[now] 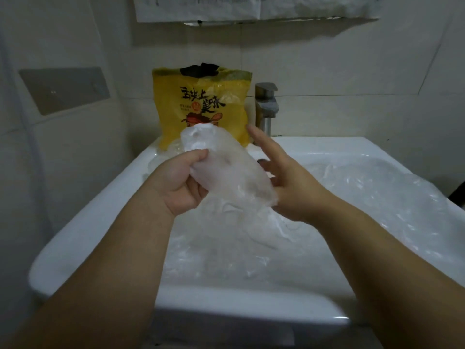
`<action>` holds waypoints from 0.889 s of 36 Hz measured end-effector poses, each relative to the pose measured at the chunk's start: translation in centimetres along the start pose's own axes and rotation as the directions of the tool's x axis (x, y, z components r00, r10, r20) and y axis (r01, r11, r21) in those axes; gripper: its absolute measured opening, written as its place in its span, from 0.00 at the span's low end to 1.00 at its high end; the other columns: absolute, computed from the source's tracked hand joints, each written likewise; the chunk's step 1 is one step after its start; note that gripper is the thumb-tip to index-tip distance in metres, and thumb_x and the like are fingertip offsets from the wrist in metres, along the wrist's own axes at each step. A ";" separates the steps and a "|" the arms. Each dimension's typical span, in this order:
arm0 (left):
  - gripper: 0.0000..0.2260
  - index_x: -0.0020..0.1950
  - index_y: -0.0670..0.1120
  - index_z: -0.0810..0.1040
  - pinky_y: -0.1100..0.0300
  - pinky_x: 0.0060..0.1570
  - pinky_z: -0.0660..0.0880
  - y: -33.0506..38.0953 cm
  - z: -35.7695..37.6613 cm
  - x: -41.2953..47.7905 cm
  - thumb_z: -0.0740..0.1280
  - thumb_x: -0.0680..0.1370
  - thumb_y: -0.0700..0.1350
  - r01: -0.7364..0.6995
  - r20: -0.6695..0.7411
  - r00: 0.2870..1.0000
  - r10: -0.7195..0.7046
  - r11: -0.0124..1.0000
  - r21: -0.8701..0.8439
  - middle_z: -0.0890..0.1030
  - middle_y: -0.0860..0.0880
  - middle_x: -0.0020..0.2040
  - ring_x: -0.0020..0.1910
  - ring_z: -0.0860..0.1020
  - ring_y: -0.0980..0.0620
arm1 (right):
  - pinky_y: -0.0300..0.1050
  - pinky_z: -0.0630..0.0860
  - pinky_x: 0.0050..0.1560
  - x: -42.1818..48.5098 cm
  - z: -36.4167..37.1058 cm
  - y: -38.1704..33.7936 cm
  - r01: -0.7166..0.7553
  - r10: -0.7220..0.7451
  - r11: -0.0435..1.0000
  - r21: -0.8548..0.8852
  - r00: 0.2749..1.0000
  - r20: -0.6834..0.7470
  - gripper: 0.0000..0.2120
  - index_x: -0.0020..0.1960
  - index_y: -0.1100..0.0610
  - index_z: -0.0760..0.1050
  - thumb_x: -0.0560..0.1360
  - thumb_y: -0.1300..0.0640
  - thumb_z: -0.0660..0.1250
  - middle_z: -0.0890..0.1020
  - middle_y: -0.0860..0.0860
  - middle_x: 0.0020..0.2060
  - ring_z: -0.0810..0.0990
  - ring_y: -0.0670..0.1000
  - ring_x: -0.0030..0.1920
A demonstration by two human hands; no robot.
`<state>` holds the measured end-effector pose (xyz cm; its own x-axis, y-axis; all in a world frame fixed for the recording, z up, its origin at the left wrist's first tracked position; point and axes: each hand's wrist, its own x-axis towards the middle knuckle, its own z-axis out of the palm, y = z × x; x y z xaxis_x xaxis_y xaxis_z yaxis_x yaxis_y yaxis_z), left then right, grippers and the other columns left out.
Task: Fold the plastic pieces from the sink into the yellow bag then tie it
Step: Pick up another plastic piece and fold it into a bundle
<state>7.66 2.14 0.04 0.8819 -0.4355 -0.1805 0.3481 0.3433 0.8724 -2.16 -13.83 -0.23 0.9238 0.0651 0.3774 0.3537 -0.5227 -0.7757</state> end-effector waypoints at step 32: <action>0.17 0.61 0.40 0.78 0.52 0.60 0.76 -2.1 2.4 -1.4 0.69 0.72 0.38 -0.233 0.372 0.924 0.088 0.901 0.365 0.82 0.42 0.58 0.59 0.80 0.45 | 0.47 0.81 0.46 1.2 -0.2 0.1 -0.360 0.449 0.823 0.439 0.886 -0.116 0.14 0.50 0.53 0.69 0.72 0.54 0.73 0.78 0.50 0.48 0.80 0.51 0.48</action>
<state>4.98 0.05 -0.48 0.7269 -0.6822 0.0790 -0.0079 0.1067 0.9943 -1.08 -13.93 0.21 0.9603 -0.2755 0.0442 0.0229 -0.0800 -0.9965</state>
